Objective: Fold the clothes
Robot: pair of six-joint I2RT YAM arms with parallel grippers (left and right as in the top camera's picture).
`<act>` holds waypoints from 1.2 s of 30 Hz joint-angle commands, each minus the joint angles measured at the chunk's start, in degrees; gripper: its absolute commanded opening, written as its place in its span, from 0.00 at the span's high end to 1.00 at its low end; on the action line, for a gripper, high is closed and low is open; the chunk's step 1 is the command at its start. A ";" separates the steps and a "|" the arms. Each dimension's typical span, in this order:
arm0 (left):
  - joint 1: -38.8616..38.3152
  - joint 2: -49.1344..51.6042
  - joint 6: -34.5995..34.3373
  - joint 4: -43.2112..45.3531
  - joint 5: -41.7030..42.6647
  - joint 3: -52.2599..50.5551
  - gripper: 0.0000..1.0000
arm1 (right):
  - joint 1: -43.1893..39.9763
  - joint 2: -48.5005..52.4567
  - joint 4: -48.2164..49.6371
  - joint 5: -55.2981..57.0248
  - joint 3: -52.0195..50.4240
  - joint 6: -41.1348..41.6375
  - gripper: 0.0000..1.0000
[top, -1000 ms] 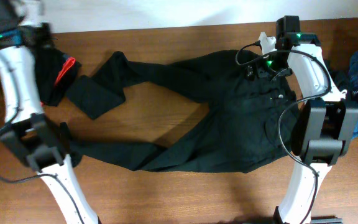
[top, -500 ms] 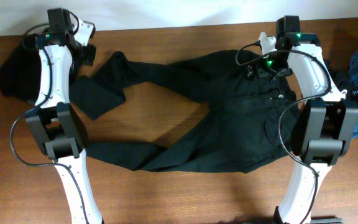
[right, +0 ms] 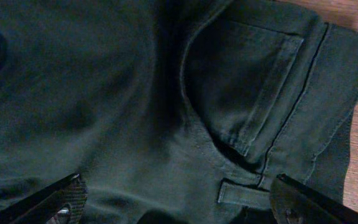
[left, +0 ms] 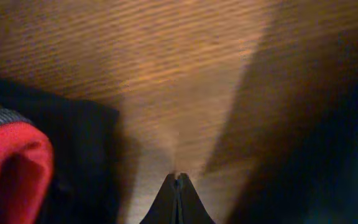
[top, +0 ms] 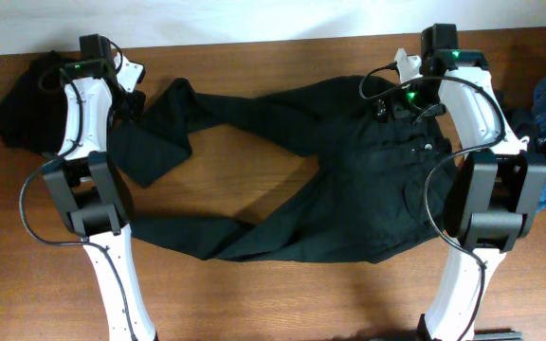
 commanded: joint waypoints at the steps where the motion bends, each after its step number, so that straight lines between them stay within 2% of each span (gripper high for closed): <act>1: 0.94 1.01 0.92 1.90 -3.08 -0.17 1.00 | -0.11 -2.80 -0.11 0.70 0.92 0.07 0.01; 24: 7.98 2.34 0.92 15.47 -2.69 -0.17 1.00 | -0.11 -2.80 -0.11 0.70 0.92 0.07 0.01; 36: 11.65 6.29 0.92 18.03 -2.91 -0.17 1.00 | -0.11 -2.80 -0.11 0.72 0.92 0.04 0.01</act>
